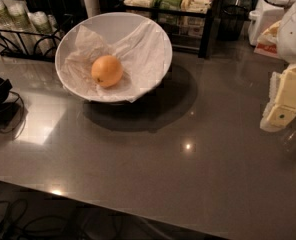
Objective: Pick orange from white bowl
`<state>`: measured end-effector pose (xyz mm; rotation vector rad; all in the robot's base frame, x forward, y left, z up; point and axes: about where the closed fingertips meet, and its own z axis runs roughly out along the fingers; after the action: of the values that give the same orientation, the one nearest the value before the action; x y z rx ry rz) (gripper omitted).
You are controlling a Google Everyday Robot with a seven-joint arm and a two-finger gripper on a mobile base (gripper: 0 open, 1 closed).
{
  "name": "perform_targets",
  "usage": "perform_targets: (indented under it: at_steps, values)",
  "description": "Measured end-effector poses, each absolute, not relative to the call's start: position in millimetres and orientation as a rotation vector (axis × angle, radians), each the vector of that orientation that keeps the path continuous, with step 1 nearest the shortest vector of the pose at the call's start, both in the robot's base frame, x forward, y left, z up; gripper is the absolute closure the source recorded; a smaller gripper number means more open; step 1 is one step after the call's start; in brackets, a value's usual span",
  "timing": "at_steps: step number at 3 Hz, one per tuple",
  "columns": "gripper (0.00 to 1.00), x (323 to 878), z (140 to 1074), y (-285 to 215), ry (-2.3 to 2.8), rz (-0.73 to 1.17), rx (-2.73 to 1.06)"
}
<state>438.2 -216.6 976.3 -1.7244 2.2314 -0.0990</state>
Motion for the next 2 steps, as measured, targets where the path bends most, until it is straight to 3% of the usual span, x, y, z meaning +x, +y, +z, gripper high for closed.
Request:
perform_targets:
  at_steps: [2]
  values:
    - [0.00,455,976,-195,2.167,-0.082,-1.727]
